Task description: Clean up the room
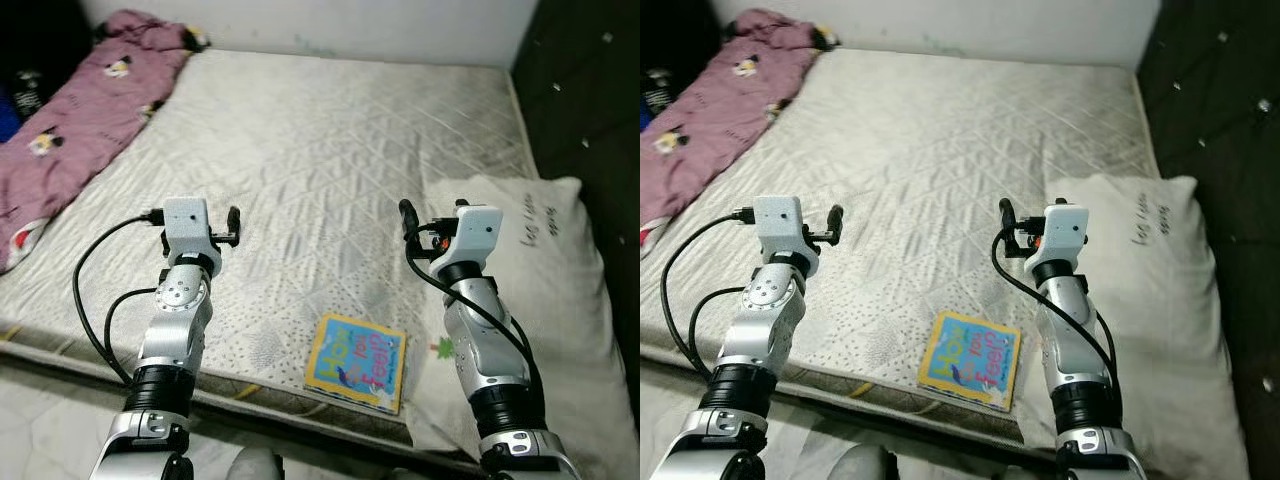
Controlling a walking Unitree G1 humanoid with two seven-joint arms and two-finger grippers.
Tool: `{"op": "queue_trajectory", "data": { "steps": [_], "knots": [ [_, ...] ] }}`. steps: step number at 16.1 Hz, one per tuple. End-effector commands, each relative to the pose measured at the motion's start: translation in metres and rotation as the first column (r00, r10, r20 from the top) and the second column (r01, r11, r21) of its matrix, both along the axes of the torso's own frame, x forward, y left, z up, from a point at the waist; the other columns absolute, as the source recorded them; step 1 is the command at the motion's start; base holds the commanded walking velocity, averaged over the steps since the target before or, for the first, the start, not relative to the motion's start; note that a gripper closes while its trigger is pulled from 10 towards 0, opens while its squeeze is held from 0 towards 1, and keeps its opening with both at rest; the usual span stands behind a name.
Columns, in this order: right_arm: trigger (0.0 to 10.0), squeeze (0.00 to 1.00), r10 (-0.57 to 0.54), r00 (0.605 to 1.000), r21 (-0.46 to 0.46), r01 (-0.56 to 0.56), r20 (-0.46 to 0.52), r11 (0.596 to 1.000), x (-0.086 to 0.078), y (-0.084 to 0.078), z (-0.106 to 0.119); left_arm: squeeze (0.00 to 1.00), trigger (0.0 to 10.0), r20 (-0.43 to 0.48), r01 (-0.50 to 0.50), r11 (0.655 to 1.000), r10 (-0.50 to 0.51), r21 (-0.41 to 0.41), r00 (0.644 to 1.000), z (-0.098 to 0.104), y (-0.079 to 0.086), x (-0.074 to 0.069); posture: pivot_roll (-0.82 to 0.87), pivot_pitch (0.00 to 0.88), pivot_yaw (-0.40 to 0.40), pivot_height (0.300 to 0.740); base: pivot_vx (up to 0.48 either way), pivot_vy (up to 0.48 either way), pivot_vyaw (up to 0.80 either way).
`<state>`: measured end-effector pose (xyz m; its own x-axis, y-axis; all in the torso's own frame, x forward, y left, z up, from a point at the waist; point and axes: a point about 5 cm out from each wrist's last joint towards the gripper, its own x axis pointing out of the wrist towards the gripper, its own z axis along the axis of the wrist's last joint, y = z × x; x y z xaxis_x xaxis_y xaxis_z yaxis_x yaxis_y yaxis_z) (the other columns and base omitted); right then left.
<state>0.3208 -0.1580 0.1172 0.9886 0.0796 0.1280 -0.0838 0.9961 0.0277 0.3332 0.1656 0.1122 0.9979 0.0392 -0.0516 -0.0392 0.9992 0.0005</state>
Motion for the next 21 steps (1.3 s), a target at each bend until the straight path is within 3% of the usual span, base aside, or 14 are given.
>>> {"op": "queue_trajectory", "data": {
  "steps": [1,11,21],
  "knots": [
    [10.0,0.00,-0.014,1.000,0.002,0.014,-0.011,1.000,0.0006,-0.0011,-0.0003,0.00,10.0,0.001,0.005,1.000,-0.005,-0.018,1.000,-0.0007,-0.0016,0.0006,-0.07,0.000,0.041,0.740,0.000,0.000,0.00],
    [10.0,0.00,-0.038,0.999,0.009,0.038,-0.016,0.999,0.0031,-0.0015,-0.0009,0.00,10.0,-0.045,0.010,0.998,-0.013,-0.069,0.999,-0.0065,-0.0040,0.0034,-0.07,0.000,0.056,0.740,0.000,0.000,-0.06],
    [10.0,0.00,-0.034,0.999,0.005,0.034,-0.014,0.999,0.0043,-0.0005,-0.0008,0.00,10.0,-0.030,0.025,0.997,-0.027,-0.072,0.999,-0.0038,-0.0079,0.0069,-0.07,0.000,0.061,0.740,0.000,0.421,-0.05]
  ]
}}
